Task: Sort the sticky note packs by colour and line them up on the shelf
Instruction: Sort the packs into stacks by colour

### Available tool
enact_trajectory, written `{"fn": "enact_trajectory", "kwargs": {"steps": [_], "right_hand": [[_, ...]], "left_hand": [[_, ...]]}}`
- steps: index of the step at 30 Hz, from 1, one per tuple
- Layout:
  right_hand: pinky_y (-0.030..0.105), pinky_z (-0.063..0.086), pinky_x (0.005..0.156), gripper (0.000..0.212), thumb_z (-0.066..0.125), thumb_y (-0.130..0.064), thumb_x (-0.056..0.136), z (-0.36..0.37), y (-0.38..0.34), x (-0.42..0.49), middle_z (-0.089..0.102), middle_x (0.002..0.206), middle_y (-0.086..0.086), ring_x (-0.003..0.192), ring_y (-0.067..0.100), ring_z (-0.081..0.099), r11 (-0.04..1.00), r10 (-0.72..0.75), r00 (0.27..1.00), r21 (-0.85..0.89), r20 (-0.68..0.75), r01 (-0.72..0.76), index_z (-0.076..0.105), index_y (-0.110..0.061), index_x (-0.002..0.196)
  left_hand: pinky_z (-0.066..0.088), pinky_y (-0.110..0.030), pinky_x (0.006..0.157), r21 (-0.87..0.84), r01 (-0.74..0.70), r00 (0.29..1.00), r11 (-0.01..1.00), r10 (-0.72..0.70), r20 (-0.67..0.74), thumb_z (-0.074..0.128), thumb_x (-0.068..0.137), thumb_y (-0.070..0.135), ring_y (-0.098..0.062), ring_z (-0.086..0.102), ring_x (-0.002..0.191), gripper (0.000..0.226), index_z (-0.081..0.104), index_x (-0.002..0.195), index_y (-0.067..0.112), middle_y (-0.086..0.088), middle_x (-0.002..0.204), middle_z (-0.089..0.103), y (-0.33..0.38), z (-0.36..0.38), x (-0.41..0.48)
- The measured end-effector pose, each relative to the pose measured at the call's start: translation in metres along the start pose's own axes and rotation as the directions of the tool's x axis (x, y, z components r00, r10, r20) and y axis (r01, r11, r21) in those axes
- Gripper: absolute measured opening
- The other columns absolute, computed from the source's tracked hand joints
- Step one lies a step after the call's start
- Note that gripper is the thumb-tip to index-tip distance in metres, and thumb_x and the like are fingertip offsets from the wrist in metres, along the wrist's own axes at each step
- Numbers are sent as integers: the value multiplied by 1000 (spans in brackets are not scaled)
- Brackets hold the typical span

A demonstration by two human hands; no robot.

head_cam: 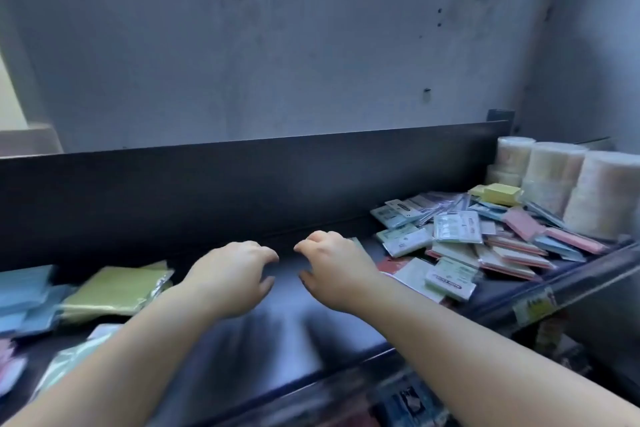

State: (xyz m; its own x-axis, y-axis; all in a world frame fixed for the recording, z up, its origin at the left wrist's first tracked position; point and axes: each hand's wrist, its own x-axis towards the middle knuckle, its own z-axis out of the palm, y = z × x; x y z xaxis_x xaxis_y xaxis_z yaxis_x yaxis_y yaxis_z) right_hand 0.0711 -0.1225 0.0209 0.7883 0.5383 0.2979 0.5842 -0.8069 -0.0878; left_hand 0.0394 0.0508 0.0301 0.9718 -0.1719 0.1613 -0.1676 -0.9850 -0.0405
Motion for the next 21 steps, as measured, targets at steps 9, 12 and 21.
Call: {"fn": "enact_trajectory", "kwargs": {"steps": [9,12,21], "right_hand": [[36,44,90,33,50,-32,91,-27,153,-39,55,119,5,111,27,50,998,45,999,-50,-16,-46,56,-15,118],[35,43,90,33,50,-33,90,-36,203,-47,56,115,4,110,26,51,997,50,998,-58,-35,-52,56,-15,117],[38,28,111,55,50,-48,91,-42,299,-51,40,143,1,131,23,34,998,22,998,-55,66,-19,40,-24,140]], "left_hand": [[46,-35,94,-39,-36,999,999,37,35,47,91,39,-17,50,120,43,45,133,35,10,133,48,130,13,85],[47,-34,93,-79,-21,999,997,23,25,49,90,40,-16,50,118,46,43,135,34,10,134,47,168,19,114],[45,-37,95,-181,158,987,971,-151,49,48,92,43,-22,46,124,61,25,146,28,3,148,31,227,39,190]]}}
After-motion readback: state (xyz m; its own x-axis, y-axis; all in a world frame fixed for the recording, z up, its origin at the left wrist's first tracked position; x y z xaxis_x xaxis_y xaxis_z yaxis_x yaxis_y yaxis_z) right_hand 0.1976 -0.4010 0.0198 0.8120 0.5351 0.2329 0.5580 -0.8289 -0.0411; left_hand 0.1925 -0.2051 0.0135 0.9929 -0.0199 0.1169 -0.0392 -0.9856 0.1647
